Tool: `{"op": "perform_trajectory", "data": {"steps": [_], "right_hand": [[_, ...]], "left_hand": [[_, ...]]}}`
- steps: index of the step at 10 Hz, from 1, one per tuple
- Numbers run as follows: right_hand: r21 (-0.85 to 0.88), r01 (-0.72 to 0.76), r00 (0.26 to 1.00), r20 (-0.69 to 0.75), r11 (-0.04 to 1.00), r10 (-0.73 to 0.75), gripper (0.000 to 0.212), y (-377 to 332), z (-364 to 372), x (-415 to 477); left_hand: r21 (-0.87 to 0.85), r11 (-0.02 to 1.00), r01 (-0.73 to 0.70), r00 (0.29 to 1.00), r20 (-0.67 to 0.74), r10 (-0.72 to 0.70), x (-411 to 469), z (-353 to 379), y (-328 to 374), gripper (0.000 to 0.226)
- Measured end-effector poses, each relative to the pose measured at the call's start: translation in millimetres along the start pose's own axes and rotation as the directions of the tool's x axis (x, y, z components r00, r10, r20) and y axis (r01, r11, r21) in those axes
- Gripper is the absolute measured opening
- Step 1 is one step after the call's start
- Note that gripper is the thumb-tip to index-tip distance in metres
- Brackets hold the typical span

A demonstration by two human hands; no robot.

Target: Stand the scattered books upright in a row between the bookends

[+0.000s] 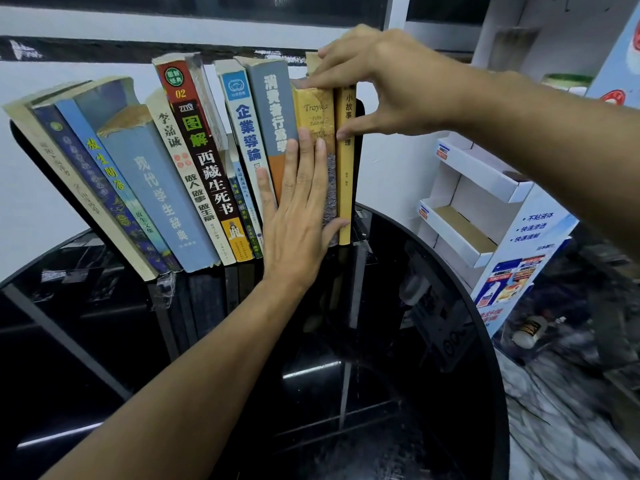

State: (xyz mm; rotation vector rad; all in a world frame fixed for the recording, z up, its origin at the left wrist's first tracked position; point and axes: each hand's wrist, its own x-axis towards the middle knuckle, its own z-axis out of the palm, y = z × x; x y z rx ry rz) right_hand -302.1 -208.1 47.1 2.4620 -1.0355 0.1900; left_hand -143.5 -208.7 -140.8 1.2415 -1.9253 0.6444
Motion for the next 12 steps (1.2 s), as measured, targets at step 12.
{"op": "perform_trajectory", "data": {"steps": [12], "right_hand": [[0.070,-0.029,0.996,-0.087,0.997,0.035,0.081,-13,3,3]], "left_hand": [[-0.128,0.991,-0.027,0.999,0.040,0.033,-8,-13,-5,0.102]]}}
